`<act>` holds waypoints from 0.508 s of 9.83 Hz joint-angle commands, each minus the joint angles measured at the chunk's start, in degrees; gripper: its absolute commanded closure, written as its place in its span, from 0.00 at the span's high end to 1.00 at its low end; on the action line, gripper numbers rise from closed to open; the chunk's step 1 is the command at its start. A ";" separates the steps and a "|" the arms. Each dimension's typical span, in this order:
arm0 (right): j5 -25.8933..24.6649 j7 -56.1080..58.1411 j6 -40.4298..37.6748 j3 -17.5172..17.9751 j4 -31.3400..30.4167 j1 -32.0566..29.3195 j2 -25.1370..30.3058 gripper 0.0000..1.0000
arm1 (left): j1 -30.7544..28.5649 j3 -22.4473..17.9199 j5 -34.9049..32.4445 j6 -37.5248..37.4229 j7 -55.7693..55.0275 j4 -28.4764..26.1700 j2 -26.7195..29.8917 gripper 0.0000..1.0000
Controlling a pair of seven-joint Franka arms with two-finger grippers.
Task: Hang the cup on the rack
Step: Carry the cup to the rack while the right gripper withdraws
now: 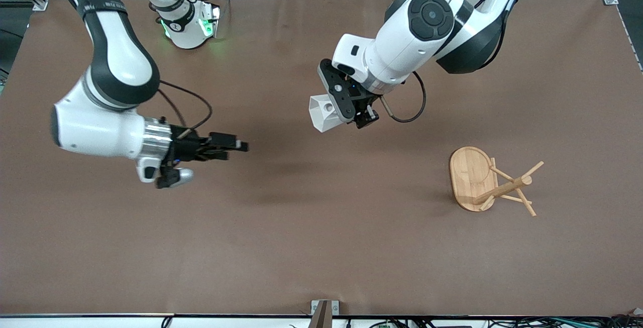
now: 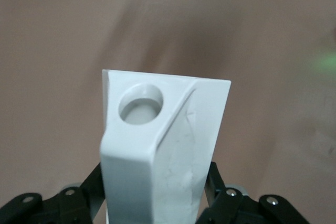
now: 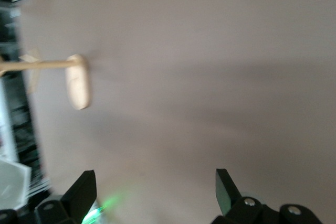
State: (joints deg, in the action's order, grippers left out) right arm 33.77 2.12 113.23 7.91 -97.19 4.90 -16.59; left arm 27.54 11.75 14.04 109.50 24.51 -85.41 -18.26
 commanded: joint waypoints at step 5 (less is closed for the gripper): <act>-35.53 -6.34 -14.58 -4.21 5.84 -2.52 7.61 1.00 | -3.97 -0.59 -8.06 -7.72 -20.19 -0.55 1.73 0.00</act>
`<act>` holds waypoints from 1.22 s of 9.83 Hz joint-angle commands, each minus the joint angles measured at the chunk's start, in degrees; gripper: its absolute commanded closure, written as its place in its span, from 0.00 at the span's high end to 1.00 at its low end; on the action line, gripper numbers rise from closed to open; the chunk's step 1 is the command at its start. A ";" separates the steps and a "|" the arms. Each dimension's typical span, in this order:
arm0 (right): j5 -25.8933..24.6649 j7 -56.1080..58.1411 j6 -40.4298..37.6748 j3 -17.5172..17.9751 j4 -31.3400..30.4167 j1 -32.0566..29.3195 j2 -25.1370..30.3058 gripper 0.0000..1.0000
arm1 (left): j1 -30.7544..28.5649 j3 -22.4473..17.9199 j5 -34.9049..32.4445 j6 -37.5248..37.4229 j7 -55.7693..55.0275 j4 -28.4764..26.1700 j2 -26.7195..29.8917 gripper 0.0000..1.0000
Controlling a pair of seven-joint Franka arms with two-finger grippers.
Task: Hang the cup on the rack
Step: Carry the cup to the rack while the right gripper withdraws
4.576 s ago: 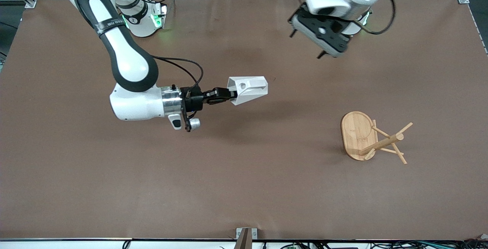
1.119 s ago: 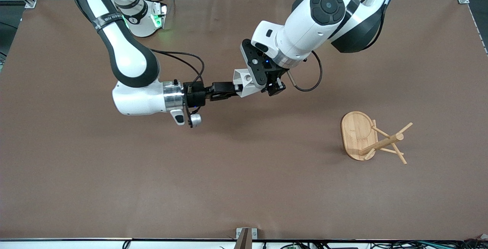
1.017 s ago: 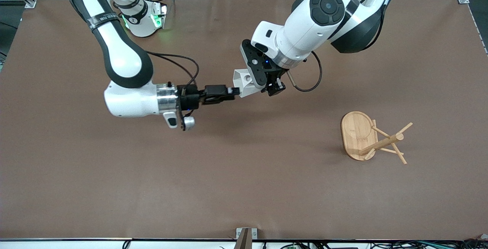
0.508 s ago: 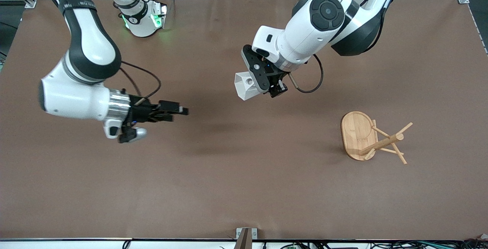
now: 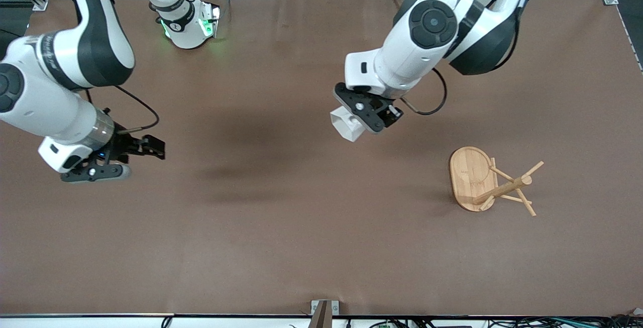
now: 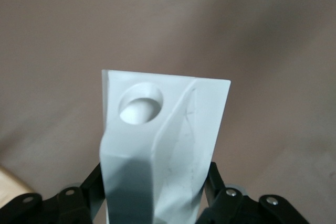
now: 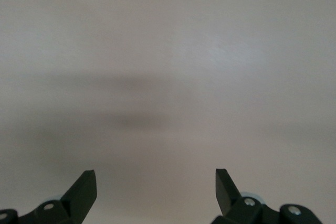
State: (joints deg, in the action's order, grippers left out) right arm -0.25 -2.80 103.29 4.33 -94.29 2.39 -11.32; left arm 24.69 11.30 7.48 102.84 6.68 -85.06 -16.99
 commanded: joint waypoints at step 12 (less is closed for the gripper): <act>-1.42 -4.75 -15.94 -5.83 8.86 -1.07 12.99 1.00 | -16.16 -0.40 3.94 11.21 8.18 -17.40 5.57 0.01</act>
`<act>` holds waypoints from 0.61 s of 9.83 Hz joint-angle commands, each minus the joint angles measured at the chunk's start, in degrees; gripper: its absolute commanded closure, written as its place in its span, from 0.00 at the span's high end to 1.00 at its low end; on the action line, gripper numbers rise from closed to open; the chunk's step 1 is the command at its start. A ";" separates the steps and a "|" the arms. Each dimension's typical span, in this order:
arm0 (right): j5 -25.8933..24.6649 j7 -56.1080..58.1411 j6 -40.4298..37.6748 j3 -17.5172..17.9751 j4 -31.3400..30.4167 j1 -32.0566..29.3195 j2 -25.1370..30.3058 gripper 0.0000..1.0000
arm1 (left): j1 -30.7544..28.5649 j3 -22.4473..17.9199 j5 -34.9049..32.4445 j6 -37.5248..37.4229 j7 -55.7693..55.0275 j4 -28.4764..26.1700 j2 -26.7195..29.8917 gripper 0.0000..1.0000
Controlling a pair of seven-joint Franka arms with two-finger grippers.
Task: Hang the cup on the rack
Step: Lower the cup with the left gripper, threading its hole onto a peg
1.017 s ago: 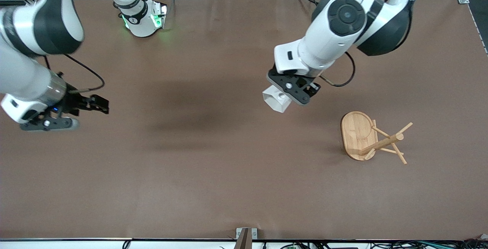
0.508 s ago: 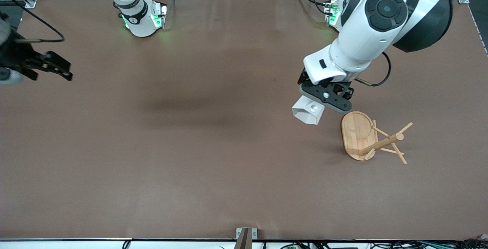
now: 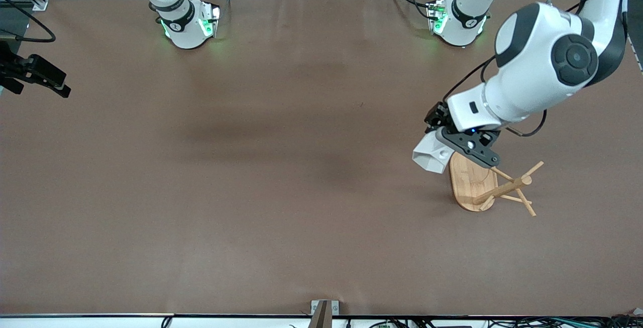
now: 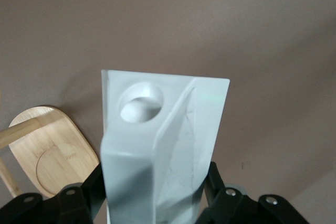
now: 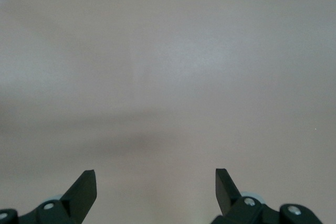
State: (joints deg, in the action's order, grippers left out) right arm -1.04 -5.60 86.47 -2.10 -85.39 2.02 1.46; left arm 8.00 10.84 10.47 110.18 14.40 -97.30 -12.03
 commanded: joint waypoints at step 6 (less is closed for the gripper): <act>0.07 1.47 -2.44 0.43 0.31 -2.80 -0.05 1.00 | -2.02 -0.65 0.52 5.40 0.63 -10.19 1.05 0.01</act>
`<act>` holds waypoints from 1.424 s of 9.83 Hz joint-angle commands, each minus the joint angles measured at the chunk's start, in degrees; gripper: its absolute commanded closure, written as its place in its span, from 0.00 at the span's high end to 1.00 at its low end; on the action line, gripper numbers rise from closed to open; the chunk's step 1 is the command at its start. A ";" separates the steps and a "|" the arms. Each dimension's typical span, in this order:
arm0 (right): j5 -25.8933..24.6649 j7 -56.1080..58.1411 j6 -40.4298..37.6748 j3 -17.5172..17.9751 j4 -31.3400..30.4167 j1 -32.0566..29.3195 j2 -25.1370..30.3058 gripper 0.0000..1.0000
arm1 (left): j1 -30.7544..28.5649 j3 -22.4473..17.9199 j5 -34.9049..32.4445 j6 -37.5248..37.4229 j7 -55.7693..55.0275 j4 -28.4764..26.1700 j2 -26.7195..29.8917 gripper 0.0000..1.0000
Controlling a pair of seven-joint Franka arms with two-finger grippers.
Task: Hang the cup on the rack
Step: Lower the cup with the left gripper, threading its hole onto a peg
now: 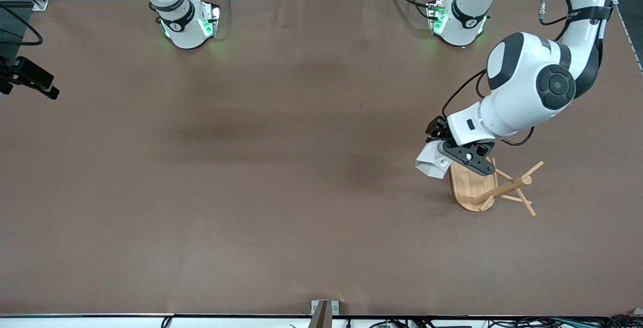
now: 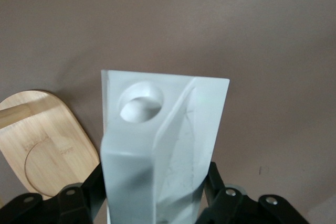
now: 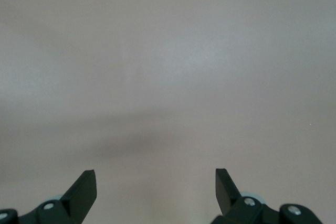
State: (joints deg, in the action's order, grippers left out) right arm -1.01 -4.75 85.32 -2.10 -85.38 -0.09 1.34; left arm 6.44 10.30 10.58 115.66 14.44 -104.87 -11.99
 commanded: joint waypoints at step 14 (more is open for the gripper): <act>1.70 -0.79 -1.38 0.87 -0.05 -2.98 0.07 1.00 | -0.38 -10.38 0.67 0.44 12.28 -1.74 -2.25 0.02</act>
State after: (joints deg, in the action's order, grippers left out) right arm -0.67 -4.80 84.22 -1.67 -85.39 -1.97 1.20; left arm 5.92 0.59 10.58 115.48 25.52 -106.33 -12.49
